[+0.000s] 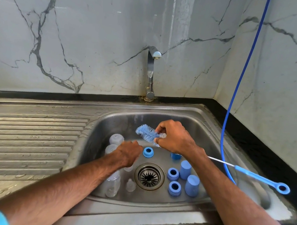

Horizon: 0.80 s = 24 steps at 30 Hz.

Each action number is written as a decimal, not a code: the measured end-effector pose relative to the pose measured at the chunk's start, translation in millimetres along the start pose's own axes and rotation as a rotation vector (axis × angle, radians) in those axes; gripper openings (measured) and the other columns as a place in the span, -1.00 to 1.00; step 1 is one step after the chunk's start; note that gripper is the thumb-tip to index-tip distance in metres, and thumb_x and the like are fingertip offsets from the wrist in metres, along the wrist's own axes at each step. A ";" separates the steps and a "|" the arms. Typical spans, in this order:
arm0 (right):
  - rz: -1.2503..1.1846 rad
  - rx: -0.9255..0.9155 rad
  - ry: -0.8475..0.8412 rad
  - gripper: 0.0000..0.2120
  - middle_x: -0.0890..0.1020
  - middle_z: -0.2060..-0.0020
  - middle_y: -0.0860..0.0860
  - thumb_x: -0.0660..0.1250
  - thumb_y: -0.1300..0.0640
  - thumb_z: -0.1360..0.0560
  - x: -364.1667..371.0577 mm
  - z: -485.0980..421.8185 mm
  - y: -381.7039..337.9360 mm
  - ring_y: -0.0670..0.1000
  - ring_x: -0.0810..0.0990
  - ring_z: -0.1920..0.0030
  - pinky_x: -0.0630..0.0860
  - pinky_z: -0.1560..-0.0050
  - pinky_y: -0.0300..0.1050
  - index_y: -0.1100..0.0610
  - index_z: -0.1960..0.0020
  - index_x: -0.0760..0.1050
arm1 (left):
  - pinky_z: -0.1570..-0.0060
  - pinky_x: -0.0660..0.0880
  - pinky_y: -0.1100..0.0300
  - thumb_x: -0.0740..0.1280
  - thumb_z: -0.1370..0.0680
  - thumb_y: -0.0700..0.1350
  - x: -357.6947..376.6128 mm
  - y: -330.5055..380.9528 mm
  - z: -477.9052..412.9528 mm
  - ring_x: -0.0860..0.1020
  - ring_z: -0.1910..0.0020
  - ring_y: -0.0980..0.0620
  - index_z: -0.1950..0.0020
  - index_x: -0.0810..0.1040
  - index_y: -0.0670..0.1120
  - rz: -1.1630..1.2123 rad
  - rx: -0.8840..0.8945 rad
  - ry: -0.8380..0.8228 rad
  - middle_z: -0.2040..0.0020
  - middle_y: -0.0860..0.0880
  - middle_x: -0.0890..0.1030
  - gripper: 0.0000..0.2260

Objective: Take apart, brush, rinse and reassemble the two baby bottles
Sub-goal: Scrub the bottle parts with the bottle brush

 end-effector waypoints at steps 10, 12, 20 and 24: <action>0.024 0.017 0.018 -0.71 0.68 -0.02 -0.05 0.53 0.11 -0.44 -6.4 0.6 4.3 -0.04 0.63 0.02 0.66 -0.03 -0.01 0.06 -0.15 0.64 | -0.15 0.52 0.04 0.56 -0.46 -0.08 3.8 11.0 -7.0 0.56 -0.14 -0.08 -0.23 0.50 -0.11 0.012 0.046 -0.013 -0.18 -0.10 0.55 -0.59; 0.027 0.023 0.027 -0.71 0.67 -0.03 -0.05 0.52 0.10 -0.44 -9.0 0.8 5.0 -0.04 0.64 0.02 0.65 -0.03 -0.01 0.05 -0.15 0.64 | -0.15 0.52 0.02 0.52 -0.49 -0.09 -2.0 16.9 -9.2 0.57 -0.15 -0.09 -0.25 0.52 -0.10 -0.029 0.087 0.044 -0.19 -0.09 0.57 -0.62; 0.049 0.074 0.052 -0.75 0.67 -0.04 -0.06 0.50 0.10 -0.43 -18.7 3.3 7.7 0.00 0.64 -0.02 0.63 -0.07 0.04 -0.01 -0.11 0.63 | -0.19 0.45 0.04 0.44 -0.51 -0.11 -27.2 69.3 -27.9 0.51 -0.28 -0.08 -0.35 0.50 -0.11 0.264 0.322 0.158 -0.33 -0.08 0.54 -0.59; 0.053 0.100 0.087 -0.77 0.66 -0.06 -0.06 0.48 0.08 -0.43 -23.9 5.0 12.9 0.04 0.63 -0.05 0.59 -0.06 -0.02 -0.03 -0.09 0.62 | -0.22 0.50 -0.05 0.47 -0.49 -0.14 -16.7 106.5 -37.6 0.50 -0.29 -0.14 -0.38 0.47 -0.18 0.286 0.417 0.048 -0.33 -0.15 0.53 -0.52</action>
Point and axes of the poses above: each hand's wrist, its own z-axis away from the middle knuckle, its own x-axis out of the palm, y = z × x, the point moved 7 cm from there along -z, towards the middle knuckle
